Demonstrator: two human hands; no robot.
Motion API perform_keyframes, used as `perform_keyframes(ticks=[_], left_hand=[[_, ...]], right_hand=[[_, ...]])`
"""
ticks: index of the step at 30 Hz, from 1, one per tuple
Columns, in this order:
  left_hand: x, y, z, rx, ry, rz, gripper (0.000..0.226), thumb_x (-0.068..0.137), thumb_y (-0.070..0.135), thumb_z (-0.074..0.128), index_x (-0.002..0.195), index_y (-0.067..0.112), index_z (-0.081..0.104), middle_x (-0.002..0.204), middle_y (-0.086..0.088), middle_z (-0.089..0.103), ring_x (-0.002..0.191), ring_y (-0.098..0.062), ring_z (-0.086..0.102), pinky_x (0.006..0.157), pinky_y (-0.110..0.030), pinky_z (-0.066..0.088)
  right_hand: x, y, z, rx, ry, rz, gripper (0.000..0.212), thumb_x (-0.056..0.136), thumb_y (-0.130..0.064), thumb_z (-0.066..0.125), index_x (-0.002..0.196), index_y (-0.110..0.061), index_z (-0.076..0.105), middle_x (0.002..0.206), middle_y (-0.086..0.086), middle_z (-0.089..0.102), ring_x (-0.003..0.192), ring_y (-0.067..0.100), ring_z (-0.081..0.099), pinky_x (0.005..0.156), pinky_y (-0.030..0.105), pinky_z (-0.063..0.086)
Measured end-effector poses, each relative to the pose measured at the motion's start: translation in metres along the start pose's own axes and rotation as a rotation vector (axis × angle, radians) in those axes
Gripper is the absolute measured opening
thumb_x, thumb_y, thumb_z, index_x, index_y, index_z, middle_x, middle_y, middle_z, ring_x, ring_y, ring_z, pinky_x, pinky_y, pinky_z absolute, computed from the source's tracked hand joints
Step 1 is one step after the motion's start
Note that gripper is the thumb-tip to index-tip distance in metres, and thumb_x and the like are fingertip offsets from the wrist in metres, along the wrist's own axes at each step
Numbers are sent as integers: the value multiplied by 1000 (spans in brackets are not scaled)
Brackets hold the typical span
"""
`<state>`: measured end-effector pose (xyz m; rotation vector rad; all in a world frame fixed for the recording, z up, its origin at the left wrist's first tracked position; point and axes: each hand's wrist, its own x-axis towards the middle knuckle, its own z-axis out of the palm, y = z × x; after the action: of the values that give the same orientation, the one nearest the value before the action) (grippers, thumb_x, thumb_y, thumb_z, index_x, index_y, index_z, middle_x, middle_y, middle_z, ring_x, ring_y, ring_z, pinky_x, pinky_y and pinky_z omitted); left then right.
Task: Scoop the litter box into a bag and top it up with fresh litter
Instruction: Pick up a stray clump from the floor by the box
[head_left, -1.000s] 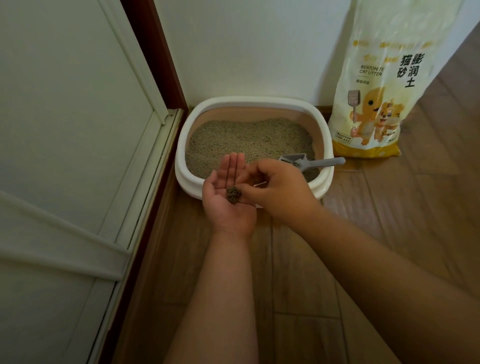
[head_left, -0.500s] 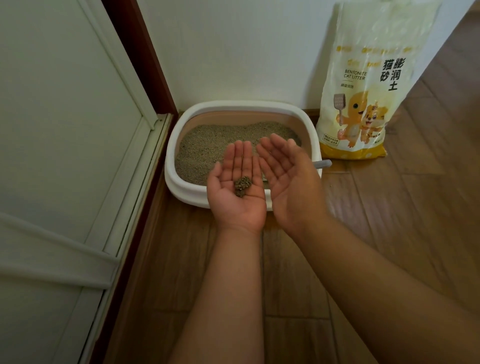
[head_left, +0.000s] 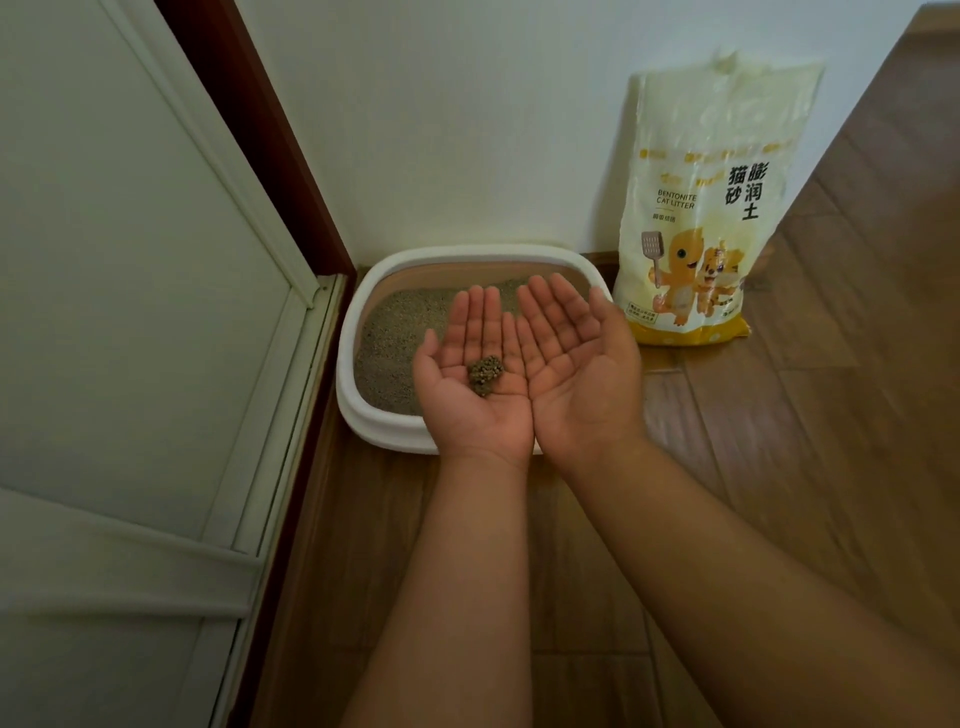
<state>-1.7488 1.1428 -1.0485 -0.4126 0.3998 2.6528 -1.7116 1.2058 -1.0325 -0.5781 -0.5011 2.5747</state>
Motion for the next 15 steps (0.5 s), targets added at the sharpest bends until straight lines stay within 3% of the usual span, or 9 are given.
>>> perform_keyframes(ticks=[8, 15], left_hand=[[-30, -3, 124, 38, -2, -25, 48, 106, 35, 41, 123, 2, 70, 124, -17, 73, 119, -28, 69, 111, -41, 48], [-83, 11, 294, 67, 23, -70, 46, 105, 34, 43, 125, 1, 69, 125, -18, 72, 119, -28, 69, 112, -41, 48]], right_hand=[[-20, -77, 90, 45, -6, -68, 46, 102, -32, 52, 134, 0, 60, 126, 16, 70, 118, 26, 68, 110, 41, 46], [-68, -177, 232, 68, 43, -98, 46, 101, -31, 52, 134, 0, 61, 127, 15, 70, 118, 27, 68, 111, 41, 46]])
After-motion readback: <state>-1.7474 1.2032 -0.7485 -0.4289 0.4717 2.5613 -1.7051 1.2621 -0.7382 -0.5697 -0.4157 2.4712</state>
